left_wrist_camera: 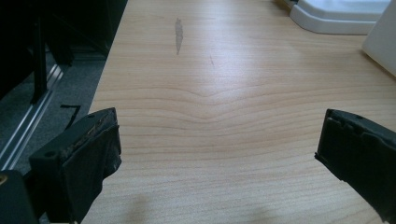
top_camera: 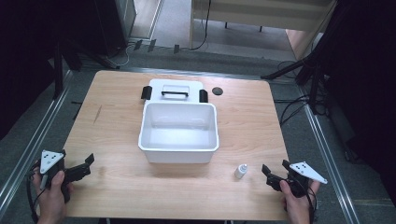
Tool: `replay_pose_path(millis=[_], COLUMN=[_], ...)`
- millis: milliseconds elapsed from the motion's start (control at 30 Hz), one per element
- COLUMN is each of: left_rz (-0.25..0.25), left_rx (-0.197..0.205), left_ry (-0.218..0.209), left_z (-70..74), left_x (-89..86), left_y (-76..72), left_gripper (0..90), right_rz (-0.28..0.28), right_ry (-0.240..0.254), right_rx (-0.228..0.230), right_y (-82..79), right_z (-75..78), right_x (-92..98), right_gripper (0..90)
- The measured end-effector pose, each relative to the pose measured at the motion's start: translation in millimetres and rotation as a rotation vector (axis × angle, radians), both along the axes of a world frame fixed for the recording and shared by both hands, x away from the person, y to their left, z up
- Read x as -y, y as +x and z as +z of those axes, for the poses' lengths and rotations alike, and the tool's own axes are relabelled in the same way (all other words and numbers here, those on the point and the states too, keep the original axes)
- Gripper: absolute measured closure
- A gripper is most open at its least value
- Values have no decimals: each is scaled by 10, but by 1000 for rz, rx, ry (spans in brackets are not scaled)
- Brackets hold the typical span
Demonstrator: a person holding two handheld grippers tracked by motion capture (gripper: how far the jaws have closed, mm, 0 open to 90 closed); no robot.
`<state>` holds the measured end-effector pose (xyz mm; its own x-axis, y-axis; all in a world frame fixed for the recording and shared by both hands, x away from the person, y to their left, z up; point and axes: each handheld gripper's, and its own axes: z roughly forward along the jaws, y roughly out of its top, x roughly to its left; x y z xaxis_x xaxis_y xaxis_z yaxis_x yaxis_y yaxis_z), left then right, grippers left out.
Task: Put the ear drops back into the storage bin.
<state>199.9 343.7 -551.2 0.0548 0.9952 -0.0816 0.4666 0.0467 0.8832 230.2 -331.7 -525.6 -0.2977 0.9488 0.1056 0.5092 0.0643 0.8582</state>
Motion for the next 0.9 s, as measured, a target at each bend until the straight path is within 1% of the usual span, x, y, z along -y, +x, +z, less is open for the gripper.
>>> replay_pose_path(millis=[33,67,100,133,167,200,233,267,333,367,400,467,533,567,600,633,667,700,733,767,800,833,867,900], left_rz=[0,0,0,0,1,1,1,1,0,0,1,0,0,0,0,0,-1,0,0,0,0,-1,-1,-1], left_rx=[1,1,1,1,2,2,2,1,1,1,2,1,0,0,0,0,1,0,-1,-1,0,0,0,0], left_ry=[0,1,1,1,1,0,0,1,3,3,3,2,2,3,3,3,4,3,3,3,3,4,4,3], left_z=[0,0,0,0,0,0,0,0,0,0,0,0,0,0,0,0,0,0,0,0,0,0,0,0], left_x=[0,1,1,1,1,1,1,1,1,2,2,1,1,0,2,2,2,2,2,2,3,2,2,2], left_y=[0,-1,-1,-2,-2,-2,-2,-1,-1,0,1,0,0,0,0,0,0,1,1,1,1,0,0,0], left_gripper=[1,1,1,1,1,1,1,1,1,1,1,1,1,1,1,1,1,1,1,1,1,1,1,1], right_rz=[14,40,40,63,63,88,88,113,138,148,148,167,175,182,199,199,207,233,246,246,256,291,291,311], right_ry=[-16,-49,-49,-78,-78,-110,-110,-141,-171,-181,-181,-215,-235,-261,-295,-295,-310,-348,-370,-370,-390,-432,-432,-459], right_rx=[-7,-24,-24,-35,-35,-53,-53,-80,-103,-117,-117,-163,-228,-252,-298,-298,-317,-376,-404,-404,-439,-512,-512,-545], right_y=[0,11,11,24,24,45,45,74,100,114,114,161,213,238,277,277,294,340,365,365,386,428,428,445], right_z=[39,122,122,203,203,271,271,322,364,379,379,418,445,461,480,480,487,511,519,519,524,524,524,520], right_x=[-9,-28,-28,-49,-49,-71,-71,-91,-111,-118,-118,-142,-167,-184,-212,-212,-224,-271,-294,-294,-321,-375,-375,-402], right_gripper=[126,126,126,125,125,126,126,126,127,127,127,128,129,130,132,132,131,131,131,131,132,132,132,132])
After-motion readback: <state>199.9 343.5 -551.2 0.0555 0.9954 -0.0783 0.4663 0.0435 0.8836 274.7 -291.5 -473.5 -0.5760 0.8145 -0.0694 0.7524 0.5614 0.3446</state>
